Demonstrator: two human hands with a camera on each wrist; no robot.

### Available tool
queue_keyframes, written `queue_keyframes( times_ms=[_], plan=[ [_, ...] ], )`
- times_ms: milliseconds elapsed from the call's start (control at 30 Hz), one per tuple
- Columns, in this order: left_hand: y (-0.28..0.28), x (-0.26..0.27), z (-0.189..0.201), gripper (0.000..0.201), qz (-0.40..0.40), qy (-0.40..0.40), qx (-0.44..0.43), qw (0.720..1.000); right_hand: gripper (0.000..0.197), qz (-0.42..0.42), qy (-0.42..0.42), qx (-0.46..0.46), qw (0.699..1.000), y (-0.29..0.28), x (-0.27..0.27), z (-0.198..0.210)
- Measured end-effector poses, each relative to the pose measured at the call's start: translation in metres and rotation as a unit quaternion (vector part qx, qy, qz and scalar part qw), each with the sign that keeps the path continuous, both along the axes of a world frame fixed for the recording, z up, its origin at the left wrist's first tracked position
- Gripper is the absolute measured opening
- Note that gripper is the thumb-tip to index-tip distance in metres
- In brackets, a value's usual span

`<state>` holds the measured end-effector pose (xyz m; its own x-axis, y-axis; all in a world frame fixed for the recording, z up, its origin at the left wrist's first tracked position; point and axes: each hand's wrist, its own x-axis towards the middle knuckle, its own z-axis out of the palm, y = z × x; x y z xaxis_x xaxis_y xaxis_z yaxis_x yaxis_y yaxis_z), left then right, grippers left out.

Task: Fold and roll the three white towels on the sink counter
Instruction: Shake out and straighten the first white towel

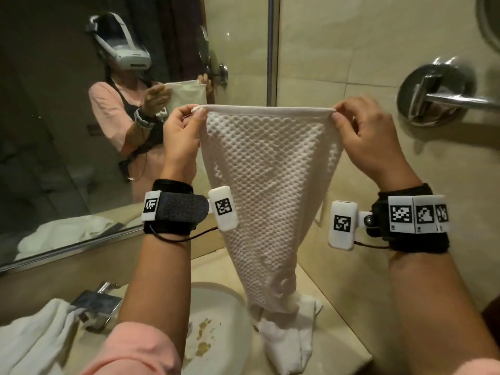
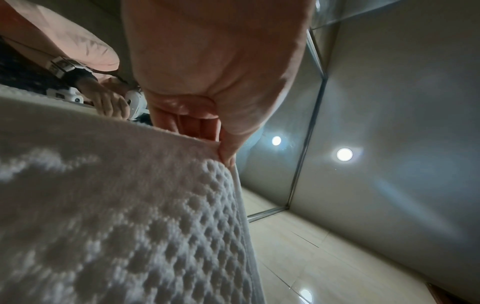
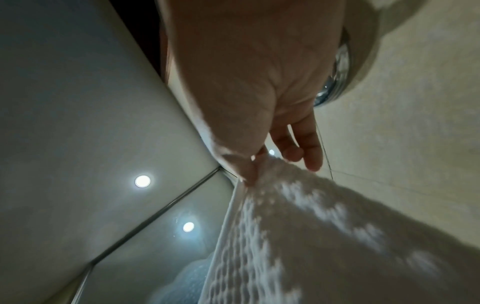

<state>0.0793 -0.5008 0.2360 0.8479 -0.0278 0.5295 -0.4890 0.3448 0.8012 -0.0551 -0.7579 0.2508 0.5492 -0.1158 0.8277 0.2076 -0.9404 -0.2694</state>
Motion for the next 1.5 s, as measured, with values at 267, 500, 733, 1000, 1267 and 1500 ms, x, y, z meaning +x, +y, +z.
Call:
queue_keyframes(
  times_ms=[267,500,733,1000,1267,1500],
  plan=[
    [-0.007,-0.004,0.008,0.006,-0.004,-0.018,0.055,0.998,0.022,-0.033,-0.084,0.134,0.987,0.001,0.021,-0.010],
    [-0.013,-0.012,0.022,0.008,-0.001,-0.044,0.030,0.999,0.023,-0.052,-0.200,0.175,0.963,0.012,0.032,0.003],
    [-0.010,-0.017,0.046,0.007,0.007,-0.085,-0.001,0.996,0.028,0.010,-0.235,0.183,0.955,0.010,0.036,0.025],
    [-0.009,-0.018,0.066,0.008,-0.029,-0.073,-0.081,0.994,0.024,0.073,-0.226,0.219,0.946,0.003,0.027,0.051],
    [-0.002,-0.018,0.062,0.012,-0.073,-0.049,-0.034,0.996,0.012,0.154,-0.226,0.260,0.926,0.013,0.007,0.056],
    [0.008,-0.008,0.043,0.008,-0.060,-0.039,0.092,0.993,0.013,0.148,-0.155,0.296,0.931,0.000,0.016,0.034]
  ],
)
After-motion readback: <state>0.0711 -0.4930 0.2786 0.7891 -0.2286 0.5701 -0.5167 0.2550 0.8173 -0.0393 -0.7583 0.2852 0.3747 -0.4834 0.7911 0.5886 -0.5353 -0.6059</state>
